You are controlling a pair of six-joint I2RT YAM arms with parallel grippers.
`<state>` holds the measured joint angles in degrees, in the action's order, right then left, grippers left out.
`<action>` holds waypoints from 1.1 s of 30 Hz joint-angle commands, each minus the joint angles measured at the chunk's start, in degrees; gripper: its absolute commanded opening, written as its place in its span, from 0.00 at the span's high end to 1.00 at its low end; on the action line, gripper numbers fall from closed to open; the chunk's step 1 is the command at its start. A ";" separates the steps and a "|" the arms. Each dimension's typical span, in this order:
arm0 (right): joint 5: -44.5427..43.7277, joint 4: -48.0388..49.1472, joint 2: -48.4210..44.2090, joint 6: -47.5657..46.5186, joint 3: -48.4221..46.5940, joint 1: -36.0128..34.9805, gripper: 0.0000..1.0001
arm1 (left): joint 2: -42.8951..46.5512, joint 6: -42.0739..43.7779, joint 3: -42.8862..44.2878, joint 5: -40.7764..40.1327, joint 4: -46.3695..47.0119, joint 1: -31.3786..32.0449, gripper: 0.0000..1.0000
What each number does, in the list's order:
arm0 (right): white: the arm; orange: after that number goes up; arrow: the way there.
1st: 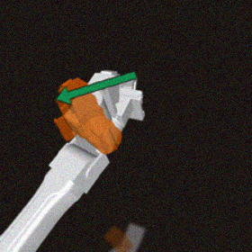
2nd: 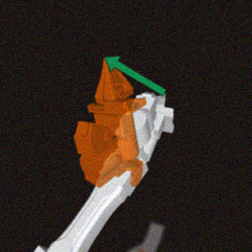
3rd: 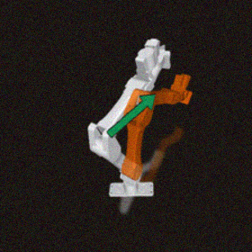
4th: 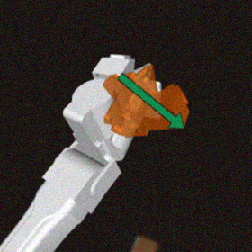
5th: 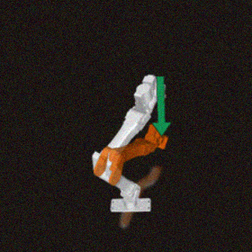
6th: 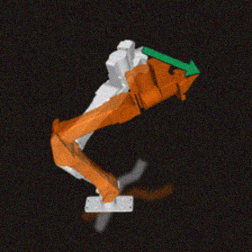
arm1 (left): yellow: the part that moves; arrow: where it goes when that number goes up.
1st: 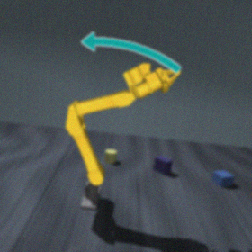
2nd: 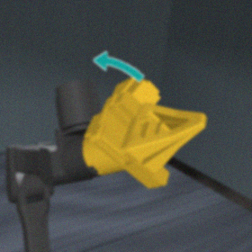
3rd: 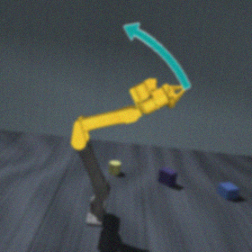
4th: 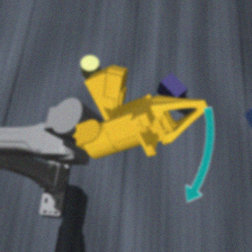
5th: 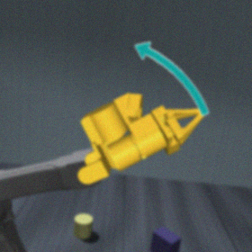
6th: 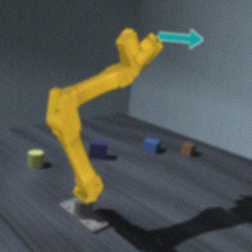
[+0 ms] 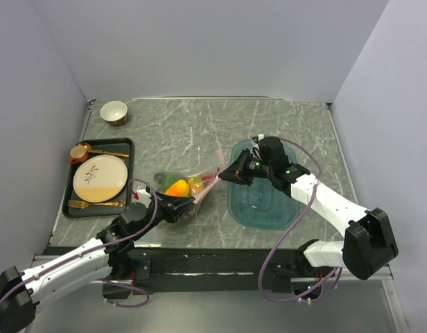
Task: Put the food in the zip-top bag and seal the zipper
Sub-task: Zip the zipper food storage bag at the center of the board.
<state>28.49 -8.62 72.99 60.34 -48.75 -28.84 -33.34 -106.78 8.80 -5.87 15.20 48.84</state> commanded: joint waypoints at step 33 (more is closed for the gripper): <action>0.42 2.65 8.04 -7.34 -10.66 10.82 1.00 | 15.67 0.70 3.59 -3.97 -21.79 0.29 0.99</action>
<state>32.64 -9.52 80.27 55.16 -55.42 -20.73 -19.53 -106.72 9.67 -7.97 -2.46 48.84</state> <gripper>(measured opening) 0.142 0.015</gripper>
